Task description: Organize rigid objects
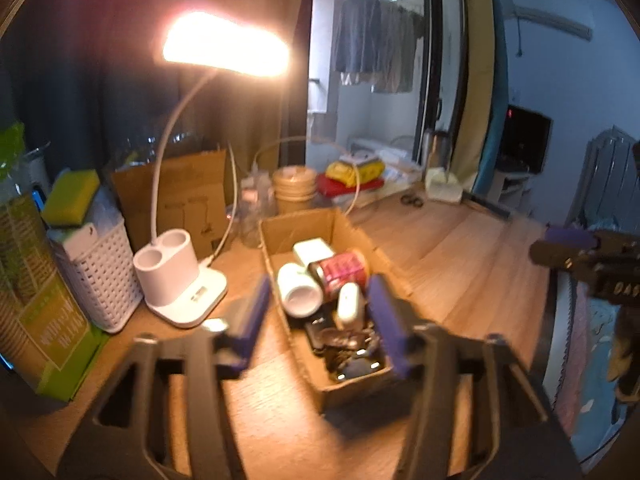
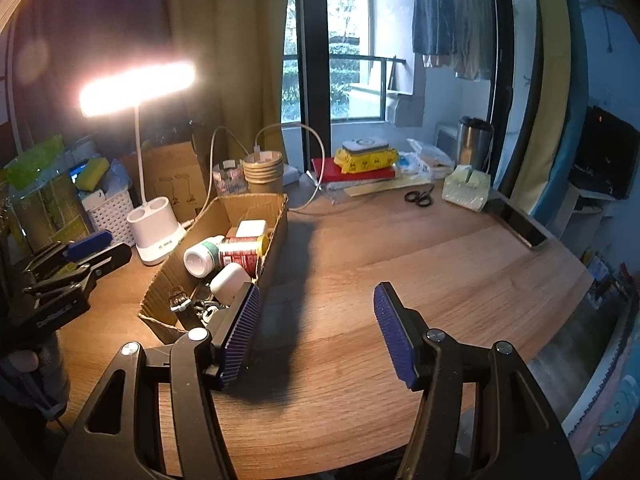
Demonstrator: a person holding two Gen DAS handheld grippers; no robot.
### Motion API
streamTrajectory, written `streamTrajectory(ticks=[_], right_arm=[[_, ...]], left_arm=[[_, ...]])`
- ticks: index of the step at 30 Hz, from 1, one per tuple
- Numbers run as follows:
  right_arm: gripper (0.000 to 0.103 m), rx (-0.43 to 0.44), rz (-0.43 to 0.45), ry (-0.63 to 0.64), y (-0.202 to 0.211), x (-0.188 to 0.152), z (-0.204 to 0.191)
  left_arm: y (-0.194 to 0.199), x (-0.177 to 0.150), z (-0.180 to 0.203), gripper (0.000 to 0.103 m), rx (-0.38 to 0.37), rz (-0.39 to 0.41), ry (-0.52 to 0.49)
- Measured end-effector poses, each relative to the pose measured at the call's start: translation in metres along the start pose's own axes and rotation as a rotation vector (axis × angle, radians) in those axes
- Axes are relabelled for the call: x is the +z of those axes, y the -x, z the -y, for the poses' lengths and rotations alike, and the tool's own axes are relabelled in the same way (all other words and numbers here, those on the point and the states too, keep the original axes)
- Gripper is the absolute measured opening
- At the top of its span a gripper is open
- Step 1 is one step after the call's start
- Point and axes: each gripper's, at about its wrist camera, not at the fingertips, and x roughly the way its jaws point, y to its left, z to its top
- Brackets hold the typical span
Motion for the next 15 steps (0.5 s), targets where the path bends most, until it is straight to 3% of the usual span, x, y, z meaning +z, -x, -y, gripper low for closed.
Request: streamTrajectory(ticks=[4,8,15], right_arm=[[0.063,-0.006,0.027,0.015,0.015,0.006,-0.002],[0.063,-0.010,0.061,0.020,0.031,0.012,-0.002],[0.063,-0.016,0.136,0.014,0.059,0.023,-0.005]], left_arm=[[0.022,0.010,0.009,0.066,-0.004,0.043,0.009],[0.043,0.022,0.019,0.091,0.023,0.094,0.004],[0.072,0.041,0.029,0.095,0.093,0.182,0.006]])
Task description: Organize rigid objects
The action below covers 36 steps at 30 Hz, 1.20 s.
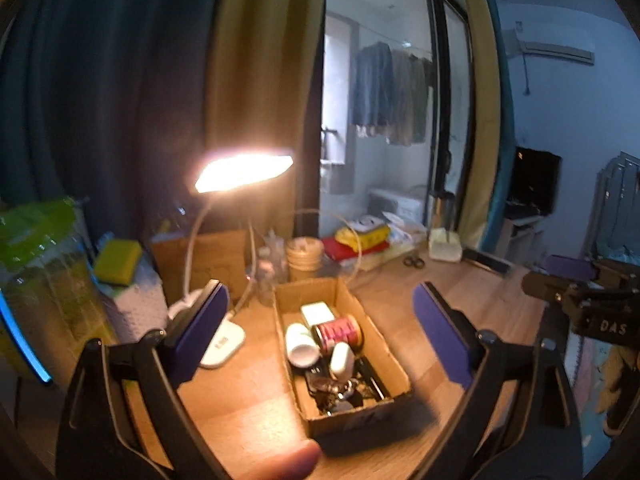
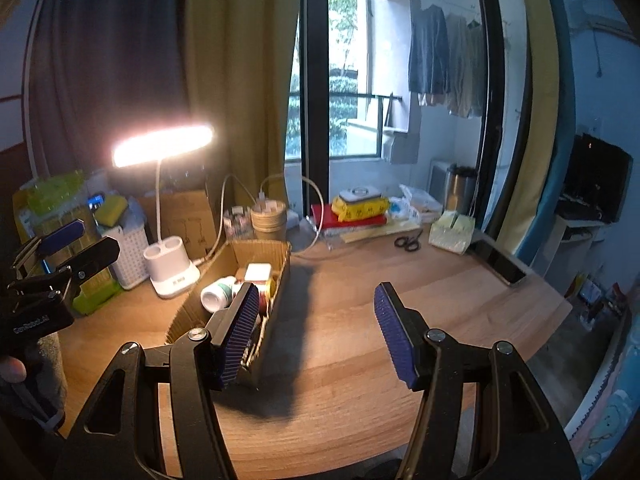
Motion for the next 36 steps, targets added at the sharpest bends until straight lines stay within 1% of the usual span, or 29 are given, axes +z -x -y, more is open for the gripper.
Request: streamTrajectory(ticks=[3,4,6,12,17,26,32,36], right_arm=[[0.065,-0.010,0.028,-0.002,0.009,0.004,0.000],[0.068,-0.013,0.035,-0.001,0.011,0.005,0.000],[0.069,-0.019,0.046,-0.003,0.012,0.006,-0.001],[0.070,-0.022,0.044,-0.009,0.007,0.009,0.002],[0.070,-0.024,0.041,-0.017,0.003,0.008,0.005],[0.070,-0.039,0.050,-0.044,0.002,0.006,0.013],[0.070,-0.050,0.053,-0.039,0.002,0.005,0.012],[0.070,-0.067,0.079,-0.056,0.006,0.006,0.016]], left_arm=[[0.009,0.008,-0.001,0.096,-0.008,0.030,0.007],[0.010,0.009,0.000,0.096,-0.011,0.035,0.007],[0.012,0.012,0.002,0.096,0.000,0.044,-0.002],[0.007,0.014,0.006,0.096,0.003,0.041,-0.019],[0.008,0.014,0.006,0.096,0.020,0.062,-0.017],[-0.003,0.013,0.016,0.096,-0.028,0.026,-0.039],[-0.003,0.013,0.019,0.096,-0.038,0.028,-0.041],[-0.001,0.014,0.021,0.096,-0.044,0.029,-0.045]])
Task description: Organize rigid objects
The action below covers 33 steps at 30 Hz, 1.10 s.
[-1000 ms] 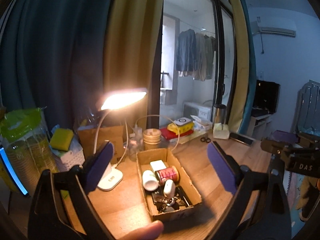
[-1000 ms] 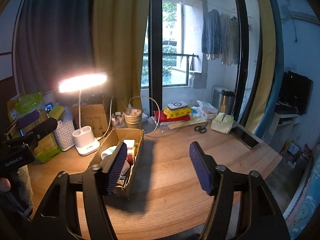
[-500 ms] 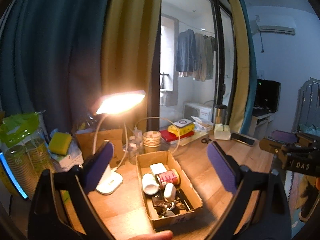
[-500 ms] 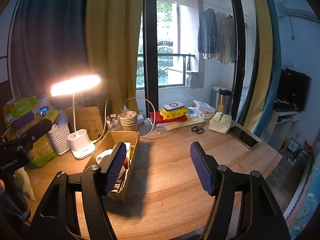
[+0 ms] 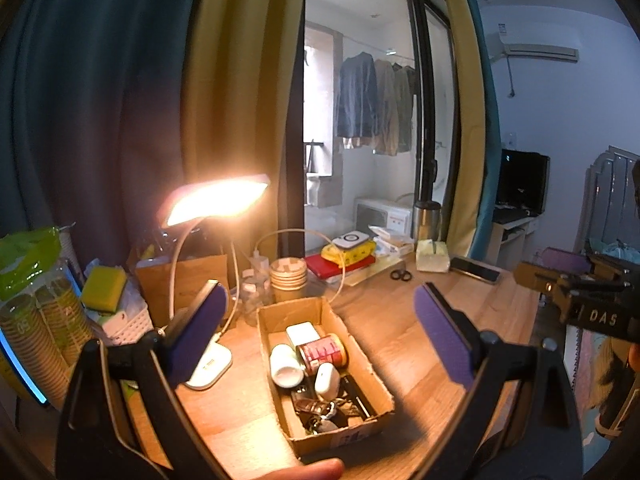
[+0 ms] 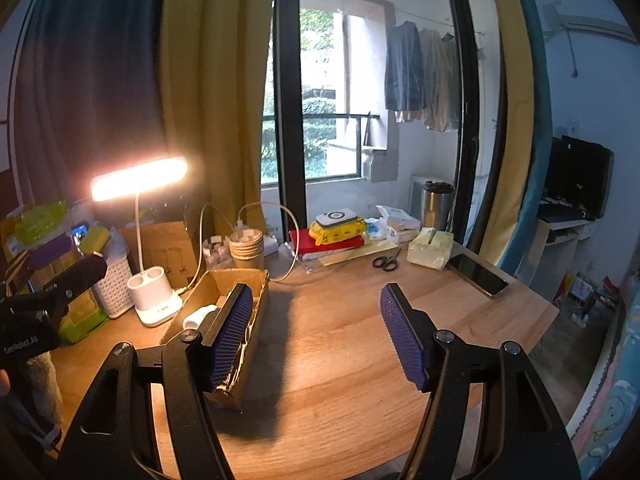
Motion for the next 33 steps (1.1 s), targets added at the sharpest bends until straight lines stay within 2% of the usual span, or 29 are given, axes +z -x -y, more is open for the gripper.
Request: streamTrajectory(ticks=[14,33], right_arm=[[0.070,-0.011,0.004,-0.012,-0.0002,-0.0014,0.0068],[0.070,0.008,-0.001,0.000,-0.0002,-0.0014,0.0014]], left_arm=[[-0.0014,0.0022,-0.0032,0.096,-0.027,-0.018,-0.007],[0.0018,-0.0004,-0.0014,0.096,0.011,-0.001,-0.007]])
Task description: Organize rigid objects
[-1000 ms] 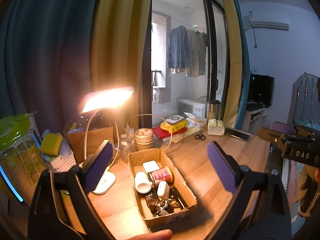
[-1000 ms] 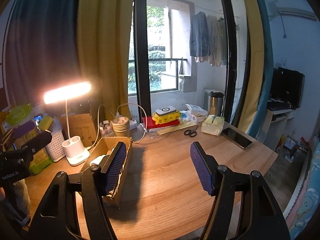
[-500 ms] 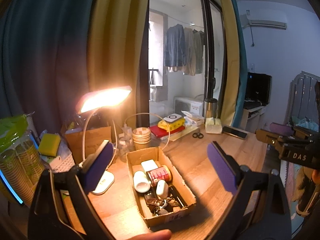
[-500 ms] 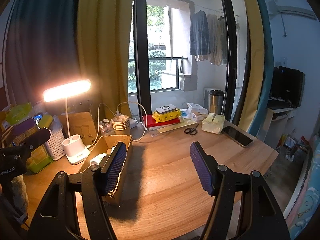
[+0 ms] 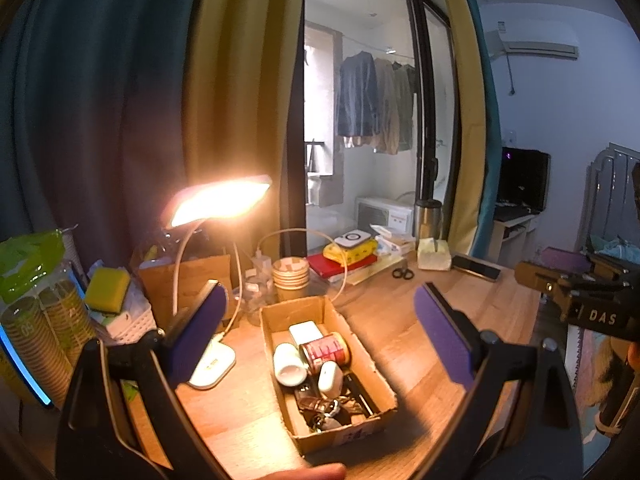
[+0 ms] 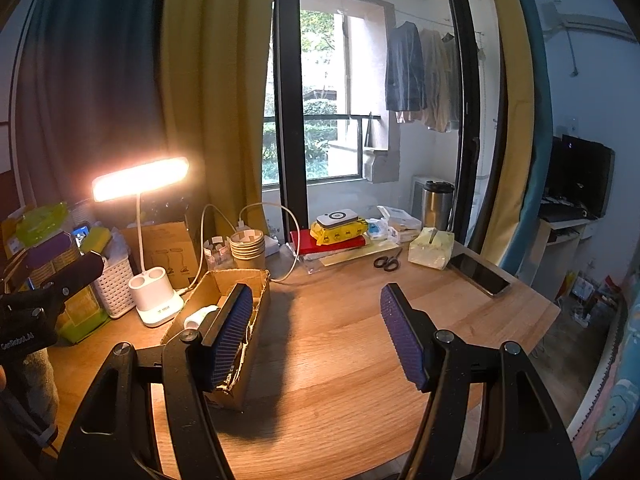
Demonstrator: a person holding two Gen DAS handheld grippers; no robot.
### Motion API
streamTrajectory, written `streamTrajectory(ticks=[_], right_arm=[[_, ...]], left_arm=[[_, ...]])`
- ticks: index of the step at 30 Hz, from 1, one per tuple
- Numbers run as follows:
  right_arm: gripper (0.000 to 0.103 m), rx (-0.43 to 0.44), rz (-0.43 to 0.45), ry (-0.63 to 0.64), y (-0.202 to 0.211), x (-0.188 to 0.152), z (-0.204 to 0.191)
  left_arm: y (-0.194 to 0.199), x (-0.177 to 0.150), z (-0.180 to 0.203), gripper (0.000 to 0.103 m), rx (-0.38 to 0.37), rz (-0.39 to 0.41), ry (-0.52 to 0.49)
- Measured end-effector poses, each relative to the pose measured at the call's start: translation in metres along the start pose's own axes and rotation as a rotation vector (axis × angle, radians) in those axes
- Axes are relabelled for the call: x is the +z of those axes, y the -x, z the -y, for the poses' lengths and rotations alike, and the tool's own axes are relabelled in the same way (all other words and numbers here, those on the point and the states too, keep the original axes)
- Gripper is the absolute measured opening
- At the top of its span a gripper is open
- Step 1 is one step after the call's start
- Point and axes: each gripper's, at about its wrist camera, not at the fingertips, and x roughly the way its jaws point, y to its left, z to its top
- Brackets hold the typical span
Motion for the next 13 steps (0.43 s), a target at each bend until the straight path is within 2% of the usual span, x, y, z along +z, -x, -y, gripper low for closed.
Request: streamTrajectory(ticks=[13], right_arm=[[0.070,0.013,-0.012,-0.001,-0.0054,-0.0033,-0.0010]], left_arm=[[-0.0042,-0.0031,0.0002,0.096,0.010,-0.008,-0.007]])
